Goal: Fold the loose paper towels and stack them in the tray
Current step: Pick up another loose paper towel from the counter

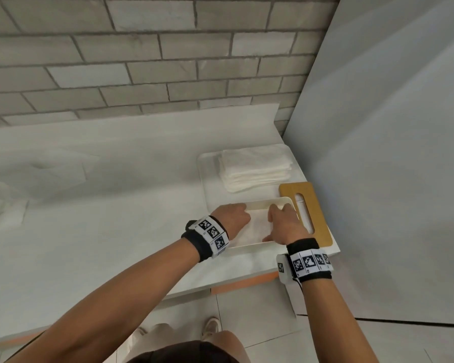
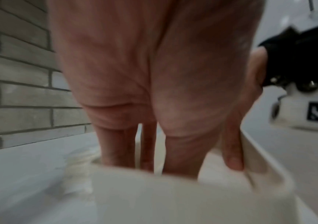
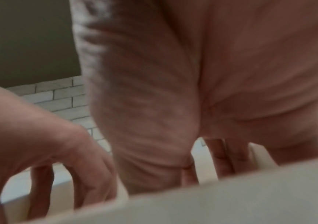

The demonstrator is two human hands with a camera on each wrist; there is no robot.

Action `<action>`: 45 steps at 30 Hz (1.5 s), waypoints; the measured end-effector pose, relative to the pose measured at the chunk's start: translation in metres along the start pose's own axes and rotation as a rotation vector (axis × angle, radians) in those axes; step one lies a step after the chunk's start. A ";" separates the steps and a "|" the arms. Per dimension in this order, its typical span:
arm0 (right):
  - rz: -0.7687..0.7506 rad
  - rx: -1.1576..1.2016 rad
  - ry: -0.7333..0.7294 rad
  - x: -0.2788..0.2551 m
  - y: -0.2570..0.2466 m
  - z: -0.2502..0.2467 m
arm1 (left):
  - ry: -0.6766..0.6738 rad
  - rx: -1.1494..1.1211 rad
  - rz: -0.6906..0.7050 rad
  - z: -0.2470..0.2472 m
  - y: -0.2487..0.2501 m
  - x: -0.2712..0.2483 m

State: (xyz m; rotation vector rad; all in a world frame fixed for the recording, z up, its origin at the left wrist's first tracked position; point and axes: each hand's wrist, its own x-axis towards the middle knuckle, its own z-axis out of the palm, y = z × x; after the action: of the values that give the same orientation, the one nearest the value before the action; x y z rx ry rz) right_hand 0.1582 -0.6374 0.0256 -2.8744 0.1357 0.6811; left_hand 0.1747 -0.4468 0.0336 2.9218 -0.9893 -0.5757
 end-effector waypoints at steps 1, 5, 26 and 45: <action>0.014 -0.059 0.018 0.002 -0.002 0.004 | 0.011 0.021 -0.009 0.005 0.001 0.002; 0.062 -0.116 0.062 0.000 -0.014 0.006 | 0.039 -0.044 -0.032 0.010 0.002 -0.003; -0.377 0.793 0.218 -0.050 -0.365 0.103 | 0.257 -0.365 -0.832 0.106 -0.483 -0.268; 0.069 0.224 0.210 0.118 -0.559 0.111 | 0.511 -0.644 -0.294 0.161 -0.397 -0.365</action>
State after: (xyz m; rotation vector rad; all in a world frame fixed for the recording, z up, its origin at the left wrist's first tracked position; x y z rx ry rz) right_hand 0.2879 -0.0734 -0.0375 -2.7262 0.3200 0.3478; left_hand 0.0844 0.1044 -0.0399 2.4254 -0.2483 -0.0893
